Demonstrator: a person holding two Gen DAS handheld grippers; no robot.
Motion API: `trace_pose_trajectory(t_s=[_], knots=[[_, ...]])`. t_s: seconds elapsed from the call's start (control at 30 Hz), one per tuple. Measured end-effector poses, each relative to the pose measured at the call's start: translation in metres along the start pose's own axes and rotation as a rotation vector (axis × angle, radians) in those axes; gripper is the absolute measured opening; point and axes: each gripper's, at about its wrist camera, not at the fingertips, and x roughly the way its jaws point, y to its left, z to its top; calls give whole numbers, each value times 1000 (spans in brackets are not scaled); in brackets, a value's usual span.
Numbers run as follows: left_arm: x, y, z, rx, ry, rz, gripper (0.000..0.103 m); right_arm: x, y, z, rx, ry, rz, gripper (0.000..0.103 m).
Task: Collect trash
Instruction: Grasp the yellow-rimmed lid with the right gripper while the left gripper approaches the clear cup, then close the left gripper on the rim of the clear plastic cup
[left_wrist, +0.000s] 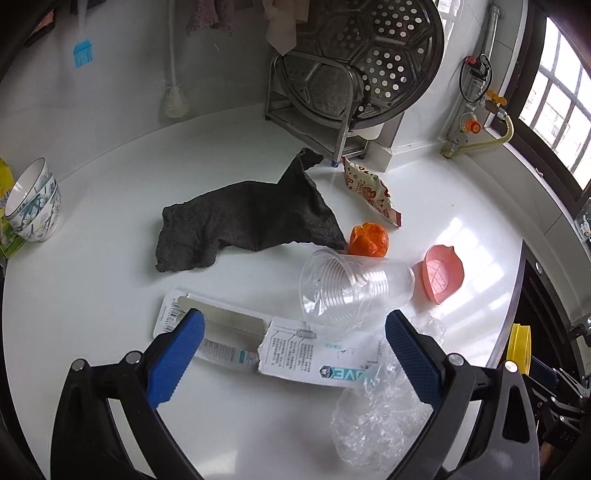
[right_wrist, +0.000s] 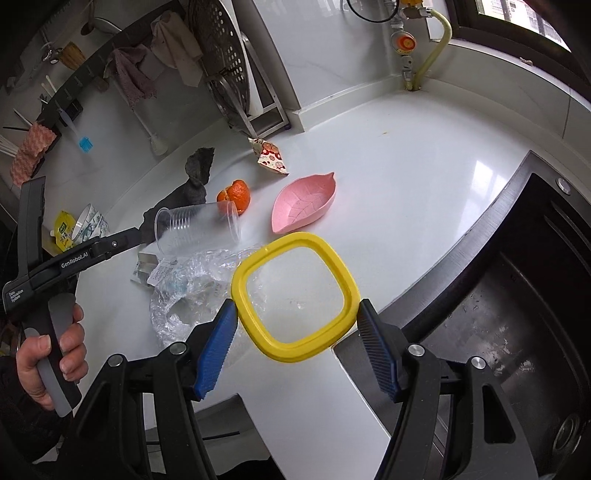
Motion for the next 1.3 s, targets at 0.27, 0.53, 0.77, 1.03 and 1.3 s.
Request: trace_pose_trajectory(t_s=[0.27,0.53,0.77,1.03,1.3], knots=[[33,-11,12,-41,54,-8,97,-6,-17,-7,32,-15,-24,64],[47,-23,16,-26,78,-32,71,-2,-28,-10,58,-12,-25,64],[60,-28,13,-39,134,-93,44,-1,-30,-10,56,-11,-26,64],[54,-26,15,-57,124,-162,26,-2,-29,-11,50,-10,-19,64],[37,-21,17,-44,90,-180,13,-4,-21,-14,40,-16,-4,64]])
